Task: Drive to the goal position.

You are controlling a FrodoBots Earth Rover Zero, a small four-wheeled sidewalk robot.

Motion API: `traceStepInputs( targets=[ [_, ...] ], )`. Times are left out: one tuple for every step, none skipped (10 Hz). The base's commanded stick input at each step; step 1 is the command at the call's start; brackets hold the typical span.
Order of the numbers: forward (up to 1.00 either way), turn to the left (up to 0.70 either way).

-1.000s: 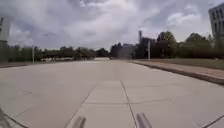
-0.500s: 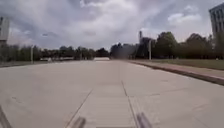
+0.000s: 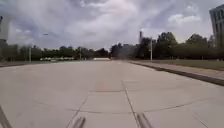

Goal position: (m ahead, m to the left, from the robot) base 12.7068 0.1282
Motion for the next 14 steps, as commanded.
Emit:
traceStepInputs(
  targets=[
    [1.0, 0.0],
    [1.0, 0.0],
    [1.0, 0.0],
    [1.0, 0.0],
    [1.0, 0.0],
    [1.0, 0.0],
    [1.0, 0.0],
    [1.0, 0.0],
    [1.0, 0.0],
    [1.0, 0.0],
    [1.0, 0.0],
    [1.0, 0.0],
    [1.0, 0.0],
    [1.0, 0.0]
  ],
)
